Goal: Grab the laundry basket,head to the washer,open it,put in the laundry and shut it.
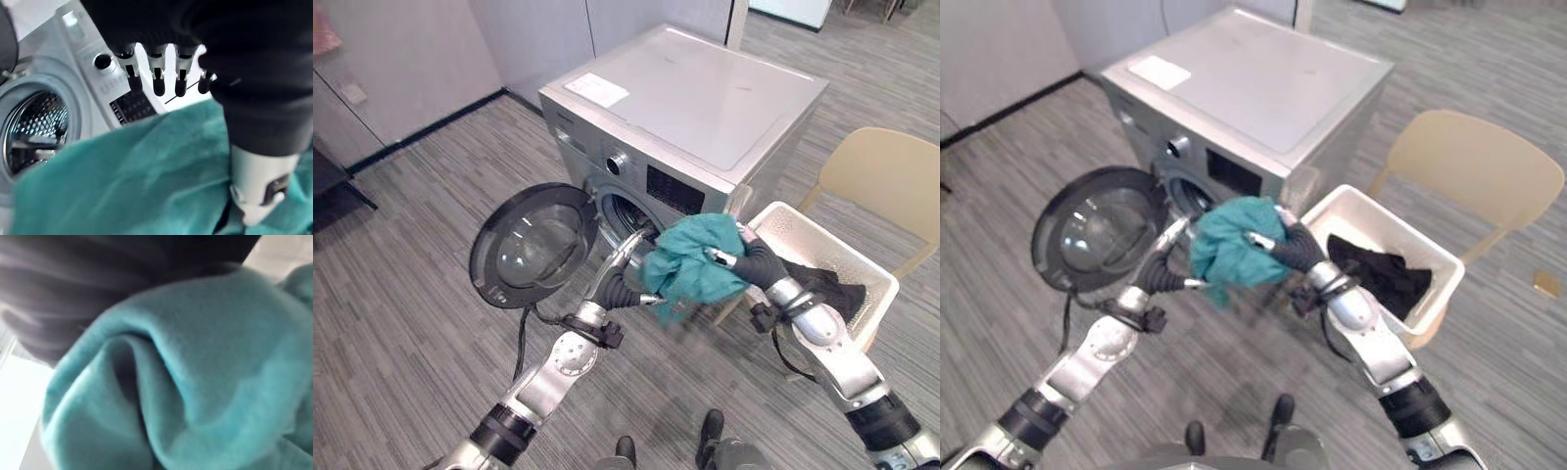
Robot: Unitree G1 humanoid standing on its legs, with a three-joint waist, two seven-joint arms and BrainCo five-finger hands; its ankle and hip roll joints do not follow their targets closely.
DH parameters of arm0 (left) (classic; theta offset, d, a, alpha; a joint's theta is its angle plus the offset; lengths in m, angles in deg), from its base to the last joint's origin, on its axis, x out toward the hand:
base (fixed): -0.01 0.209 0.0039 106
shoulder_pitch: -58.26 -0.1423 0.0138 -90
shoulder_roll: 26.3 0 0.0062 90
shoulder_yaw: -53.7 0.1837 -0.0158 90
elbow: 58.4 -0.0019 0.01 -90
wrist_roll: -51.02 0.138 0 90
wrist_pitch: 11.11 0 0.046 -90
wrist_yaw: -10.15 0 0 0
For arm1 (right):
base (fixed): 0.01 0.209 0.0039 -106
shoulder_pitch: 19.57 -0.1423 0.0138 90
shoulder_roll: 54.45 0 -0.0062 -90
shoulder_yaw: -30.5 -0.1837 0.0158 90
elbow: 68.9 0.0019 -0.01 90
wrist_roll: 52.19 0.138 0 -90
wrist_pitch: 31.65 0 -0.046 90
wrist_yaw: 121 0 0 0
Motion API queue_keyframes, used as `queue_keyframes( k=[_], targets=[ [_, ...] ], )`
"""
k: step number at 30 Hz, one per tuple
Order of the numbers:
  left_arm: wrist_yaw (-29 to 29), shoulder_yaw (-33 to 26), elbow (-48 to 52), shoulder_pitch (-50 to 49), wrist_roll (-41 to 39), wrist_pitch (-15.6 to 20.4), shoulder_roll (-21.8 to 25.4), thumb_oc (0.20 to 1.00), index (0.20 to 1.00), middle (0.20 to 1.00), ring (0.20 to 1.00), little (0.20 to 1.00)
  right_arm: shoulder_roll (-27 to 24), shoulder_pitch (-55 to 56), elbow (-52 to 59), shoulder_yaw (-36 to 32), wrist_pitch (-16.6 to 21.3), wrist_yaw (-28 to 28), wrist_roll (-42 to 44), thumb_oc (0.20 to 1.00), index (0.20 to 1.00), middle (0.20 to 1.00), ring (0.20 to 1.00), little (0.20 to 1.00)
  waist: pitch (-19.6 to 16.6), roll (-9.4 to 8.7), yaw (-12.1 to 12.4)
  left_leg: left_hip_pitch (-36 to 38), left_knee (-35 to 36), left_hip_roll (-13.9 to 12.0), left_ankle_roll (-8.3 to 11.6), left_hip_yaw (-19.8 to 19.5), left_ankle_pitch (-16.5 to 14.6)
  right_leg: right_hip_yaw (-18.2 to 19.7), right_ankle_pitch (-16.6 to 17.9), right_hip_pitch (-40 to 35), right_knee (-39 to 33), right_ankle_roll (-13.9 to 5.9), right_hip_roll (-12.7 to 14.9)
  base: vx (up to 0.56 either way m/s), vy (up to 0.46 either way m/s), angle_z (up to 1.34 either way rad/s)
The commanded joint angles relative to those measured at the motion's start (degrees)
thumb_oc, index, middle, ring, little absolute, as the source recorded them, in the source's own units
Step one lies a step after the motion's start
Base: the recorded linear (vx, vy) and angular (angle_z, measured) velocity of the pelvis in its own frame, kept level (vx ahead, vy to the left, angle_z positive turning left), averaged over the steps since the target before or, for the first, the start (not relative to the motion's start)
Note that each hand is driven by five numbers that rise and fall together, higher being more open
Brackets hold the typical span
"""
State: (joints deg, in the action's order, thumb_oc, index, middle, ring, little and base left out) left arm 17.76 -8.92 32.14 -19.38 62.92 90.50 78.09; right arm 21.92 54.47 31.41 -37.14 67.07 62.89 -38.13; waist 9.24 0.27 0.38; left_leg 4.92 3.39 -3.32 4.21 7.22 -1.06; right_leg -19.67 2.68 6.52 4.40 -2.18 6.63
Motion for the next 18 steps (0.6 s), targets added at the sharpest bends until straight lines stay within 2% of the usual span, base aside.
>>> queue_keyframes(
  k=[1,6,7,8,9,10,12,13,14,15,16,18],
  targets=[
    [2.8,2.6,-0.8,6.8,6.2,2.7,1.3,1.0,1.0,1.0,1.0,1.0,2.2,-5.2,1.8,1.5,2.7,-0.4,3.1,0.2,0.2,0.2,0.2,0.2,-4.9,-3.46,-0.4,-0.9,1.3,1.0,-0.84,-0.8,-1.6,4.2,-6.5,-8.6,-4.7,-3.52,-2.7,-0.01,0.091,-0.03],
    [4.5,7.5,-4.8,14.0,9.3,1.1,-1.7,1.0,1.0,1.0,1.0,1.0,6.5,-8.0,-1.1,5.8,1.3,-0.7,6.0,0.2,0.2,0.2,0.2,0.2,-5.7,-3.59,-0.8,0.2,1.6,1.4,-1.6,-0.1,-2.1,5.6,-6.1,-8.8,-4.2,-4.03,-2.4,0.01,0.08,-0.12],
    [5.3,8.6,-6.8,15.1,9.9,0.3,-3.5,1.0,1.0,1.0,1.0,1.0,9.2,-8.1,-2.5,7.3,1.1,-0.9,7.3,0.2,0.2,0.2,0.2,0.2,-5.9,-3.64,-1.0,0.5,1.6,1.6,-1.88,0.1,-2.3,6.2,-5.9,-9.0,-4.2,-4.24,-2.4,0.01,0.066,-0.35],
    [5.7,8.9,-7.7,15.3,10.2,0.0,-4.3,0.649,0.649,0.649,0.649,0.649,10.4,-7.9,-2.9,7.8,0.8,-1.0,7.9,0.2,0.2,0.2,0.2,0.2,-5.8,-3.69,-0.9,0.6,1.6,1.6,-1.95,0.2,-2.4,6.5,-5.7,-9.0,-4.3,-4.36,-2.3,0.01,0.051,-0.31],
    [5.7,8.9,-7.8,15.4,10.2,0.1,-4.4,0.649,0.649,0.649,0.649,0.649,10.4,-7.9,-2.9,7.8,0.9,-1.0,7.9,0.2,0.2,0.2,0.2,0.2,-5.8,-3.71,-0.9,0.7,1.6,1.6,-1.96,0.3,-2.4,6.5,-5.7,-9.1,-4.4,-4.37,-2.3,0.0,0.037,-0.2],
    [6.8,9.0,-8.8,15.6,10.4,-0.4,-5.4,0.2,0.2,0.2,0.2,0.2,12.1,-7.5,-3.7,8.9,0.8,-0.9,9.0,0.2,0.2,0.2,0.2,0.2,-5.8,-3.74,-0.9,0.8,1.6,1.7,-2.09,0.5,-2.5,7.1,-5.5,-9.1,-4.6,-4.52,-2.3,0.0,0.024,-0.11],
    [7.3,8.6,-8.8,15.3,10.1,-0.4,-5.8,0.2,0.2,0.2,0.2,0.2,12.8,-7.0,-3.8,9.4,0.9,-0.9,9.4,0.2,0.2,0.2,0.2,0.2,-5.7,-3.78,-0.9,0.7,1.6,1.7,-2.18,0.6,-2.5,7.2,-5.4,-9.0,-4.7,-4.66,-2.3,-0.01,0.026,-0.13],
    [8.2,7.4,-8.5,14.1,9.2,-0.3,-6.1,0.2,0.2,0.2,0.2,0.2,13.3,-5.9,-3.9,9.8,0.6,-0.7,9.7,0.231,0.231,0.231,0.231,0.231,-5.6,-3.89,-0.9,0.6,1.6,1.8,-2.28,0.8,-2.5,7.4,-5.1,-8.9,-4.8,-4.85,-2.2,-0.01,0.025,-0.12],
    [8.5,6.9,-8.2,13.5,8.8,-0.4,-6.1,0.2,0.2,0.2,0.2,0.2,13.0,-5.4,-4.0,9.8,0.4,-0.7,9.4,0.492,0.492,0.492,0.492,0.492,-5.6,-3.91,-0.9,0.5,1.6,1.9,-2.33,0.8,-2.5,7.6,-5.0,-8.9,-5.0,-4.87,-2.2,-0.01,0.019,-0.1],
    [8.5,6.9,-8.2,13.4,8.8,-0.4,-6.0,0.2,0.2,0.2,0.2,0.2,13.0,-5.4,-3.9,9.8,0.4,-0.7,9.4,0.492,0.492,0.492,0.492,0.492,-5.7,-3.9,-0.9,0.5,1.6,1.9,-2.33,0.8,-2.5,7.6,-5.0,-8.9,-5.0,-4.88,-2.2,0.0,0.01,-0.09],
    [8.7,6.2,-7.8,12.4,8.4,-0.4,-5.9,0.2,0.2,0.2,0.2,0.2,12.7,-4.6,-3.8,9.7,0.4,-0.6,9.1,1.0,1.0,1.0,1.0,1.0,-5.7,-3.91,-0.8,0.4,1.6,1.9,-2.35,0.9,-2.5,7.7,-4.9,-8.9,-5.1,-4.9,-2.2,0.0,0.009,-0.07],
    [8.9,3.6,-7.2,8.7,6.4,-0.3,-5.6,0.2,0.2,0.2,0.2,0.2,11.4,-2.4,-3.6,8.3,0.1,-0.8,7.7,1.0,1.0,1.0,1.0,1.0,-5.8,-3.91,-0.8,0.4,1.6,2.0,-2.39,0.9,-2.6,7.8,-4.6,-9.1,-5.5,-4.94,-2.1,0.0,0.009,-0.03]
  ],
)
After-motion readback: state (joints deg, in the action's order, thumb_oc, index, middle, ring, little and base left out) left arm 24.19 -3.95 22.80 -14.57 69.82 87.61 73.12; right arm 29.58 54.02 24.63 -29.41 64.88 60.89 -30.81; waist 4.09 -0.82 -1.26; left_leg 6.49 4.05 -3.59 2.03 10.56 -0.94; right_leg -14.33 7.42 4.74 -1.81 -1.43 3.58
